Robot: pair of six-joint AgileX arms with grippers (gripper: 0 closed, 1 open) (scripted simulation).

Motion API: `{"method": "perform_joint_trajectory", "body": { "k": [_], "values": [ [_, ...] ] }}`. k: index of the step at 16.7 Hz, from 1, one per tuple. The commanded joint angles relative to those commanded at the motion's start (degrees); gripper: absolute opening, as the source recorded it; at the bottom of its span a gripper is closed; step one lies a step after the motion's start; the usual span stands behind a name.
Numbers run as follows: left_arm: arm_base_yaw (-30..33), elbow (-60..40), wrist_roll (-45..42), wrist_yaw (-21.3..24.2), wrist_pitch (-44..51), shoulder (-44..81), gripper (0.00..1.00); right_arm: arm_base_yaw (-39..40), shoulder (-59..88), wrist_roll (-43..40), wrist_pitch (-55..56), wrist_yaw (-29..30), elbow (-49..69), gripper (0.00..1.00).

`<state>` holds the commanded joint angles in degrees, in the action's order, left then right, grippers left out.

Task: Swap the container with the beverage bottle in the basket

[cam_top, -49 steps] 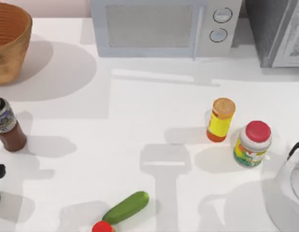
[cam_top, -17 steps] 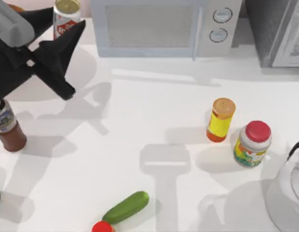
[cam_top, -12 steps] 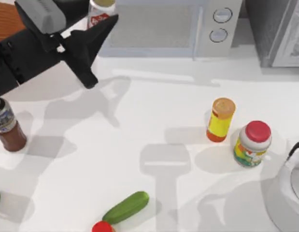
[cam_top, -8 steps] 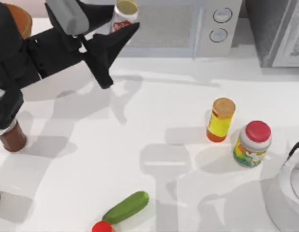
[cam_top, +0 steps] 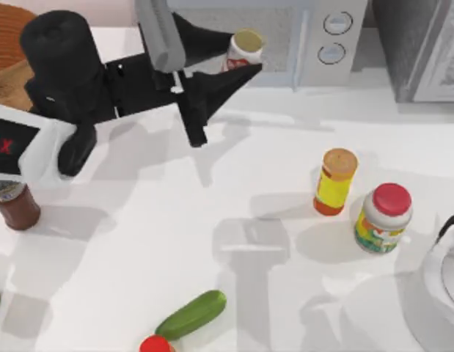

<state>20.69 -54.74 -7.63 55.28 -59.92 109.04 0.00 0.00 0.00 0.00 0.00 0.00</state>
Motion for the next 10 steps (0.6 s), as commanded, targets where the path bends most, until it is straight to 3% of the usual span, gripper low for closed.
{"method": "perform_joint_trajectory", "body": {
  "k": [10],
  "values": [
    [2.03, -10.88, 2.03, 10.87, -11.01, 24.34, 0.0, 0.0, 0.0, 0.0, 0.0, 0.0, 0.0, 1.0]
  ]
}}
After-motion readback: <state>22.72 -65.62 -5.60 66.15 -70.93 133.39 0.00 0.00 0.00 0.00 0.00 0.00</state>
